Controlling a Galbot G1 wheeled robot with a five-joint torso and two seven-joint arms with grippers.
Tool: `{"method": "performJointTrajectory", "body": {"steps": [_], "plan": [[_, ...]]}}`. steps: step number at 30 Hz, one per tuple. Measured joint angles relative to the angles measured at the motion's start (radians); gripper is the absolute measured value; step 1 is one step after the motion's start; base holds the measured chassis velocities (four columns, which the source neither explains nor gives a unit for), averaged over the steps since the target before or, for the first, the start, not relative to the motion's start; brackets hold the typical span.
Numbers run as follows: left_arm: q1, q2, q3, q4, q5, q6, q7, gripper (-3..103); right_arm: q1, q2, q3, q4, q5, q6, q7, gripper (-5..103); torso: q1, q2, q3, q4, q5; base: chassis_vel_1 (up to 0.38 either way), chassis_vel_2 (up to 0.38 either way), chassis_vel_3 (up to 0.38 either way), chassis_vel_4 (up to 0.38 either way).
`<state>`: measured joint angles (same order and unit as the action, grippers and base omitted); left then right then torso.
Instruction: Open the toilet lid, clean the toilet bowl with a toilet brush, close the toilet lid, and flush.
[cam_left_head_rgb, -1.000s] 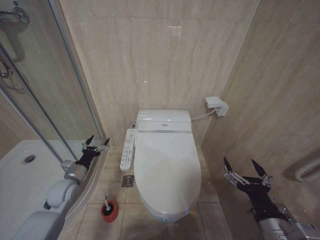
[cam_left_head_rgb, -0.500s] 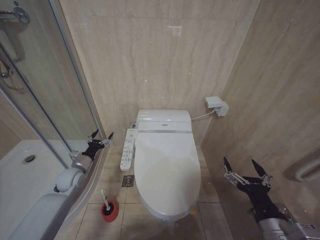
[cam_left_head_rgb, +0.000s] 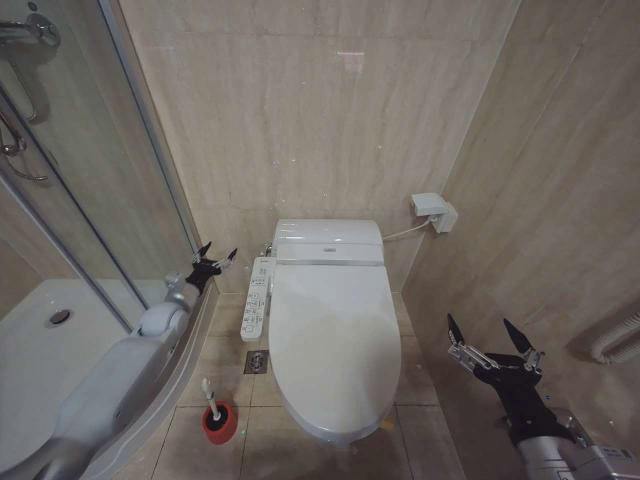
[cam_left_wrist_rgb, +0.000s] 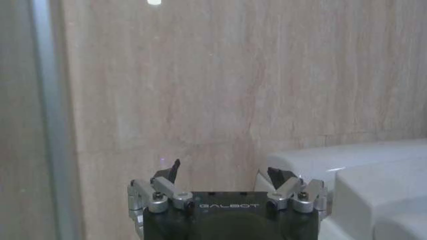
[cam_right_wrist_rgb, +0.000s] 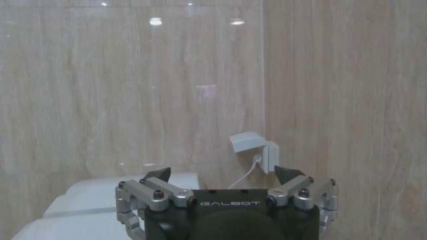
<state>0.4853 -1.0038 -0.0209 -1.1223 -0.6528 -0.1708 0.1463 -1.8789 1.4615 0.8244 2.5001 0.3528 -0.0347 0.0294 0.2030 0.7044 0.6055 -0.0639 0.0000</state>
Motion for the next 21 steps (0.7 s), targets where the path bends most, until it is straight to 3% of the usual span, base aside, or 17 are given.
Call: {"method": "performJointTrajectory", "body": {"steps": [8,10,11,17,18,21], "plan": [[-0.210,-0.080,0.132,0.138,-0.029,0.010,0.007,89,0.000,0.000,0.000,0.000,0.000,0.000,0.000,100,0.000,0.000,0.000,-0.0003,0.0005,0.000,0.000,0.000,0.000],[-0.230,-0.089,0.148,0.146,-0.031,0.014,0.009,89,0.000,0.000,0.000,0.000,0.000,0.000,0.000,100,0.000,0.000,0.000,-0.0005,0.0003,0.000,0.000,0.000,0.000],[-0.240,-0.094,0.157,0.148,-0.033,0.017,0.011,78,0.000,0.000,0.000,0.000,0.000,0.000,0.000,100,0.000,0.000,0.000,-0.0004,0.0002,0.000,0.000,0.000,0.000],[-0.254,-0.108,0.183,0.137,-0.042,0.020,0.019,78,0.000,0.000,0.000,0.000,0.000,0.000,0.000,100,0.000,0.000,0.000,0.0000,0.0000,0.000,0.000,0.000,0.000],[-0.251,-0.107,0.184,0.132,-0.042,0.020,0.023,51,0.000,0.000,0.000,0.000,0.000,0.000,0.000,100,0.000,0.000,0.000,-0.0001,0.0001,0.000,0.000,0.000,0.000],[-0.244,-0.103,0.185,0.125,-0.042,0.017,0.030,51,0.000,0.000,0.000,0.000,0.000,0.000,0.000,100,0.000,0.000,0.000,0.0000,0.0000,0.000,0.000,0.000,0.000]]}}
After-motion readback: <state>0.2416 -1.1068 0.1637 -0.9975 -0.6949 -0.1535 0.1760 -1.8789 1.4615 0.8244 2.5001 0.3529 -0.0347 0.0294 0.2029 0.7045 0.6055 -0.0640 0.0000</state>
